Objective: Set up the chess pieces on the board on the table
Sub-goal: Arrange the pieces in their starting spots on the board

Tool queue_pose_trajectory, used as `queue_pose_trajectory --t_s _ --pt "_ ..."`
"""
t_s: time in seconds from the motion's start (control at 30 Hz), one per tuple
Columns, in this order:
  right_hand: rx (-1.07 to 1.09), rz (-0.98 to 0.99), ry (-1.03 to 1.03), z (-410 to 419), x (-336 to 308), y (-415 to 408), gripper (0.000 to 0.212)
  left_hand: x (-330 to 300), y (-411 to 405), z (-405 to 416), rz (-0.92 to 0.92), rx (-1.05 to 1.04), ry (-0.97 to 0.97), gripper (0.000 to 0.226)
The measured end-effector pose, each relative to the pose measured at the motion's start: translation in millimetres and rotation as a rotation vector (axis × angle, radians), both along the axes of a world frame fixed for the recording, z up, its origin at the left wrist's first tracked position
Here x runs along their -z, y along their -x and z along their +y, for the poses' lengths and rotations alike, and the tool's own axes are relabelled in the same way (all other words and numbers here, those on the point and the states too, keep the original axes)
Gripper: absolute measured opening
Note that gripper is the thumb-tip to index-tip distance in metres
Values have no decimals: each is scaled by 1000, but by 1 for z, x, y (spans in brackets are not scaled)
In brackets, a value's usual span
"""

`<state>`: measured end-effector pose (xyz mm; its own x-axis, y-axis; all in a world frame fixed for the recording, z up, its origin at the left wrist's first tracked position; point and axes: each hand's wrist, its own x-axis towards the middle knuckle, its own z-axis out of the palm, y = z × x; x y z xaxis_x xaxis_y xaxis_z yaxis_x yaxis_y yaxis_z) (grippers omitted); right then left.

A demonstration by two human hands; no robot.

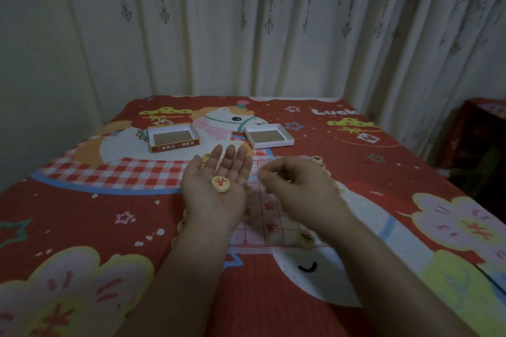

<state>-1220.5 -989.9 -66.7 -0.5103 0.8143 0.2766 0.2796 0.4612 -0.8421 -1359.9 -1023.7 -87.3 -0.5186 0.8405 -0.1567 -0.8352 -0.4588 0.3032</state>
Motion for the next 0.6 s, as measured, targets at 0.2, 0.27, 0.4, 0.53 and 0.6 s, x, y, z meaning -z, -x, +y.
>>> queue_pose_trajectory --t_s 0.2,0.27,0.4,0.53,0.6 --pt "-87 -10 -105 -17 22 50 19 0 1 0 125 14 1 49" --pt "-83 12 -81 -17 22 53 17 2 3 0 144 6 -1 50" --pt "-109 85 6 -15 19 51 4 1 3 0 154 22 19 50" --pt "-103 126 23 -15 21 50 7 1 3 1 166 28 51 50" --pt "-125 188 67 -16 22 51 8 1 4 2 155 30 40 50"
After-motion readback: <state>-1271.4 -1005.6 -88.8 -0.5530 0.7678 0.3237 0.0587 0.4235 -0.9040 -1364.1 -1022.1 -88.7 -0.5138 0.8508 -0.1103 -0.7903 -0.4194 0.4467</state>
